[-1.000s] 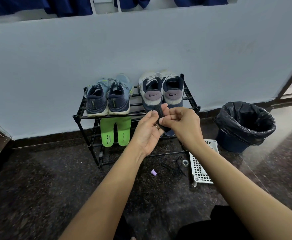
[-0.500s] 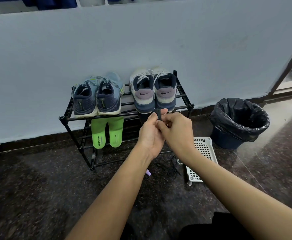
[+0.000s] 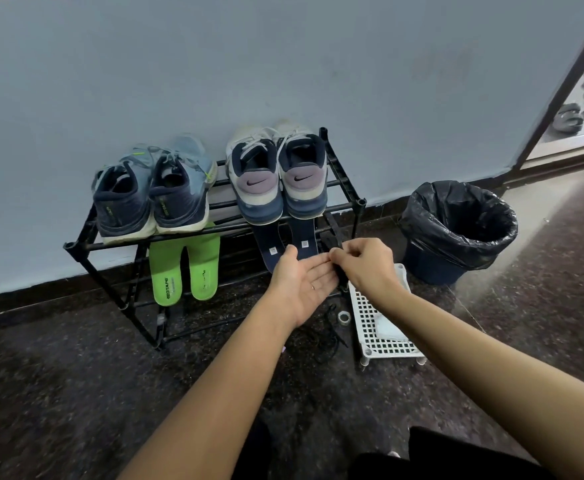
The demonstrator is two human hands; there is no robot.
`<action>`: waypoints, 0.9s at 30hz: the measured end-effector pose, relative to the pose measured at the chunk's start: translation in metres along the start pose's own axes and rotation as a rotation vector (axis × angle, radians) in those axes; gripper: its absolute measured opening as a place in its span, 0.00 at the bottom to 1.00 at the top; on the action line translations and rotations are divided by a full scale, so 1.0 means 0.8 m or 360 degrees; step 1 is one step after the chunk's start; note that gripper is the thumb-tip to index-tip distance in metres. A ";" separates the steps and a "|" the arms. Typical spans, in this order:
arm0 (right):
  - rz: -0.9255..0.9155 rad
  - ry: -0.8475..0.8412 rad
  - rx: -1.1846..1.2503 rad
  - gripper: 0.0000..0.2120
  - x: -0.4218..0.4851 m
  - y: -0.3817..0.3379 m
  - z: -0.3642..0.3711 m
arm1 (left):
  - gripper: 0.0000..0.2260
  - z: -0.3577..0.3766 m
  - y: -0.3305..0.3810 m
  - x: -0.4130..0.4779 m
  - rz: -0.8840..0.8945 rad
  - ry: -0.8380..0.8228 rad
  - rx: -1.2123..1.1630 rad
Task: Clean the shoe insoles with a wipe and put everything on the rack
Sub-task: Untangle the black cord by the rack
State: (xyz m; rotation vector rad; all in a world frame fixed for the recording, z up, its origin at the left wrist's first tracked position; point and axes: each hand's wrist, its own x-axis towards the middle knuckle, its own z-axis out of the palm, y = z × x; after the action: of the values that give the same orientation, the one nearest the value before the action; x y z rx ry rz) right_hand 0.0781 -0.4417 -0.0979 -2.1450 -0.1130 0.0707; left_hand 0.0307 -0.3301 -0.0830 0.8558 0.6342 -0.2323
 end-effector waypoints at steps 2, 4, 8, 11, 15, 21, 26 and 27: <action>0.0088 0.0033 -0.0024 0.14 0.015 0.020 -0.005 | 0.31 -0.002 -0.004 0.013 -0.0050 0.0041 0.0117; 0.0159 0.0092 -0.0062 0.16 0.028 0.047 -0.009 | 0.30 -0.004 -0.010 0.026 -0.0074 0.0060 0.0270; 0.0288 0.0217 -0.0177 0.17 0.046 0.111 -0.007 | 0.27 -0.018 -0.026 0.053 -0.0150 0.0053 0.0563; 0.0334 0.0257 -0.0329 0.17 0.055 0.151 -0.003 | 0.27 -0.030 -0.043 0.077 -0.0208 0.0074 0.0708; 0.0352 0.0233 -0.0529 0.15 0.071 0.188 0.007 | 0.25 -0.046 -0.067 0.116 -0.0255 0.0081 0.0857; 0.0243 0.0152 -0.0865 0.12 0.104 0.239 0.036 | 0.23 -0.059 -0.109 0.177 -0.0329 0.0058 0.1028; 0.0270 0.0098 -0.0999 0.12 0.139 0.272 0.060 | 0.22 -0.070 -0.139 0.219 -0.0423 0.0040 0.1071; 0.0289 0.0093 -0.1009 0.14 0.146 0.278 0.065 | 0.22 -0.072 -0.143 0.225 -0.0438 0.0045 0.1071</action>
State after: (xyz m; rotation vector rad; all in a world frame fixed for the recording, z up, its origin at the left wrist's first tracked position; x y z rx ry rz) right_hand 0.2013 -0.5060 -0.3136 -2.7846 0.1112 0.0860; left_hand 0.0993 -0.3496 -0.2927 1.4171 0.7102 -0.7097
